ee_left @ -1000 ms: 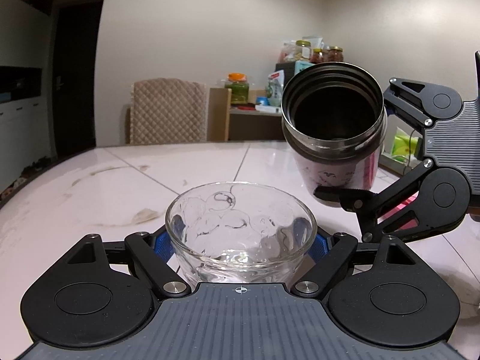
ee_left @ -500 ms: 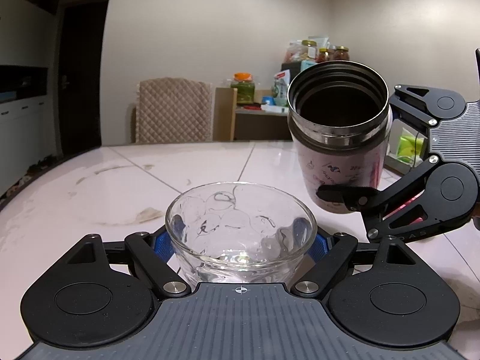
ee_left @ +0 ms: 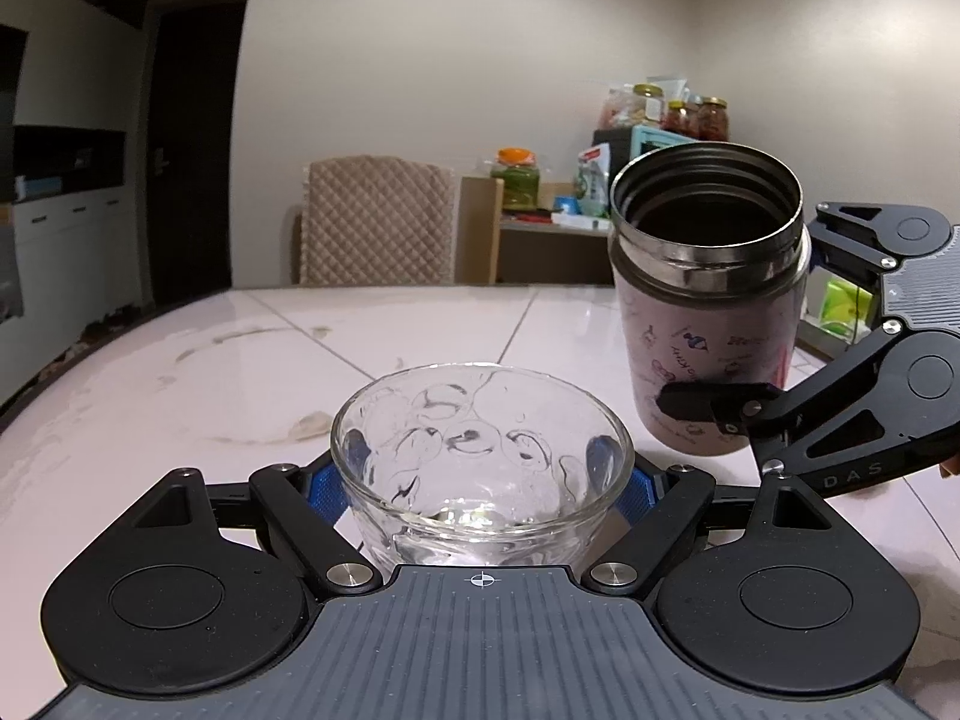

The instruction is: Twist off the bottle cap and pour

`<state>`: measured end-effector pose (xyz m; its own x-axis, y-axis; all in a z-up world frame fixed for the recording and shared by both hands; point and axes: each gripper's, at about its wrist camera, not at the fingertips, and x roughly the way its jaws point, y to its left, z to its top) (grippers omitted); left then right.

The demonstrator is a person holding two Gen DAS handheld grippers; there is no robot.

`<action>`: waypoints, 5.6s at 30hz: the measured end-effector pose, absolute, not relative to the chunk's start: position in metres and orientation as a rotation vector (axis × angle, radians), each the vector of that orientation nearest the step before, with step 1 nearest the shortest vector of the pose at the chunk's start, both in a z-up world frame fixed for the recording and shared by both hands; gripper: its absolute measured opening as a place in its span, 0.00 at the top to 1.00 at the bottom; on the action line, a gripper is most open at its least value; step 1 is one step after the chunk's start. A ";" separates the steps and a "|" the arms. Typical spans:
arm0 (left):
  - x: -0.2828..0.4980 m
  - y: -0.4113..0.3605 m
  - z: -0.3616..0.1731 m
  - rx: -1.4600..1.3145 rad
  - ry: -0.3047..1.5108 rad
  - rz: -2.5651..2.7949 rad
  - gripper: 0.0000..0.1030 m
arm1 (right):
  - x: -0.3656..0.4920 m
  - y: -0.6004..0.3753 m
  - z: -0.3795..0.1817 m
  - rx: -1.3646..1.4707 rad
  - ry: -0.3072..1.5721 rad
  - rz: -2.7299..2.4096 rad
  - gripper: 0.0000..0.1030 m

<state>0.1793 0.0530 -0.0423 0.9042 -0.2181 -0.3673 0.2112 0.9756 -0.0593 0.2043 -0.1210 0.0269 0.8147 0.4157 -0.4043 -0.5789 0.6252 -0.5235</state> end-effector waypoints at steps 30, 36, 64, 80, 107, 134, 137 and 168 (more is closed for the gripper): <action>0.182 0.045 -0.038 -0.042 0.385 -0.110 0.15 | 0.225 -0.161 0.025 -0.295 0.434 0.601 0.15; 0.183 0.044 -0.038 -0.046 0.387 -0.094 0.15 | 0.225 -0.167 0.024 -0.231 0.444 0.591 0.15; 0.180 0.038 -0.039 -0.067 0.384 -0.045 0.15 | 0.234 -0.186 0.004 -0.094 0.509 0.544 0.15; 0.177 0.036 -0.036 -0.051 0.368 -0.046 0.10 | 0.227 -0.190 -0.003 -0.086 0.510 0.544 0.14; 0.175 0.035 -0.038 -0.023 0.395 -0.052 0.00 | 0.212 -0.187 -0.012 -0.121 0.535 0.568 0.00; 0.142 0.021 -0.040 0.019 0.442 0.011 0.00 | 0.177 -0.207 -0.011 -0.084 0.536 0.532 0.00; 0.134 0.019 -0.039 0.019 0.439 0.011 0.00 | 0.172 -0.210 -0.008 -0.078 0.534 0.530 0.00; 0.061 -0.015 -0.021 -0.010 0.420 0.042 0.00 | 0.099 -0.261 0.013 0.073 0.511 0.470 0.00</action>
<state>0.0606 -0.0146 -0.0213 0.9123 0.0391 -0.4077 -0.0432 0.9991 -0.0008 0.0992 -0.2610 0.0126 0.7686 0.4507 -0.4539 -0.4149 0.8914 0.1826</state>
